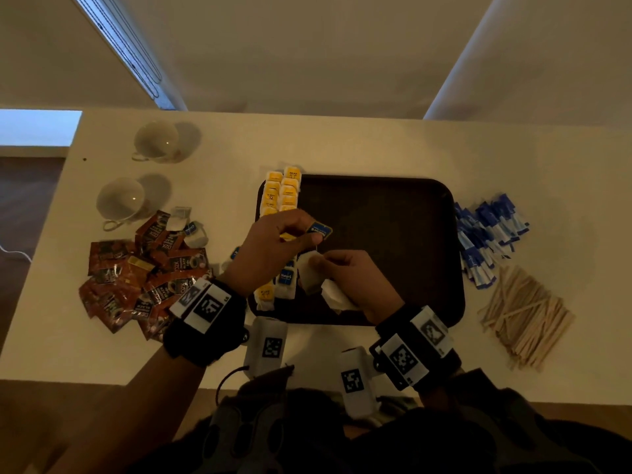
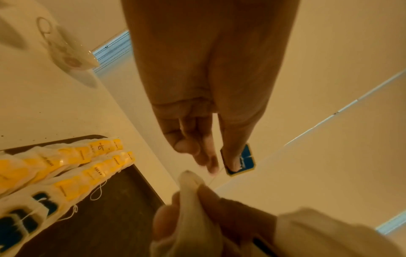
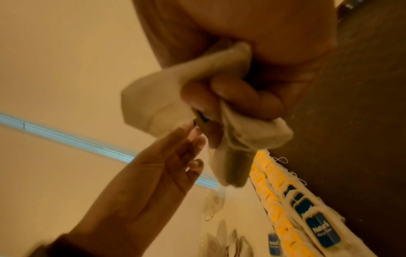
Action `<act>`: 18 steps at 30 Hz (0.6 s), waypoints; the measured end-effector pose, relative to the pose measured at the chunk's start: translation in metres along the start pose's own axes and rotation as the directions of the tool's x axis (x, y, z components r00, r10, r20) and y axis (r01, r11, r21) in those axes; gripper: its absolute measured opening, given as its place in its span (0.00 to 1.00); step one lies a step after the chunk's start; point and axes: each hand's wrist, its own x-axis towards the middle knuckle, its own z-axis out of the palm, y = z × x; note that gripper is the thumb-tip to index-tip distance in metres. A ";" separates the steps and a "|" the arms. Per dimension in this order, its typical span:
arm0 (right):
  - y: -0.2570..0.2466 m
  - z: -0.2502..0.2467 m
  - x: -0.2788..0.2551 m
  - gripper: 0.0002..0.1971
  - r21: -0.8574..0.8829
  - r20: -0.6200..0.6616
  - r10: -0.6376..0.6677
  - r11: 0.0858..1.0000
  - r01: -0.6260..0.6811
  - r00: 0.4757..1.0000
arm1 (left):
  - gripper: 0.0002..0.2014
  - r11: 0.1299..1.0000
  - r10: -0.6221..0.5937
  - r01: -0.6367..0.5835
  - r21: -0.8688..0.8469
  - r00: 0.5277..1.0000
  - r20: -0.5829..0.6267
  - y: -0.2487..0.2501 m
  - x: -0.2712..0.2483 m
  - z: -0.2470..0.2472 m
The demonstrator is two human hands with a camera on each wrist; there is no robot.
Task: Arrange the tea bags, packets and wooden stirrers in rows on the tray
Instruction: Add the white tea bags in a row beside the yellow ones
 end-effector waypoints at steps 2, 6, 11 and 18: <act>0.001 -0.001 0.002 0.13 0.053 -0.055 -0.003 0.999 0.006 0.998 | 0.04 0.995 0.082 -0.079 0.062 0.996 -0.046 0.001 -0.006 0.001; 0.000 -0.007 0.001 0.14 0.136 -0.075 0.016 0.991 -0.005 0.997 | 0.06 0.992 0.088 -0.083 -0.096 0.995 0.052 0.001 -0.019 0.002; -0.004 -0.010 -0.003 0.13 0.221 -0.081 0.025 0.975 -0.006 0.996 | 0.14 0.963 -0.006 0.030 -0.269 0.996 0.091 -0.004 -0.030 0.005; -0.004 -0.009 -0.004 0.12 0.270 -0.107 0.062 0.962 -0.031 0.992 | 0.12 0.990 -0.058 0.044 -0.133 0.993 -0.106 -0.008 -0.026 0.018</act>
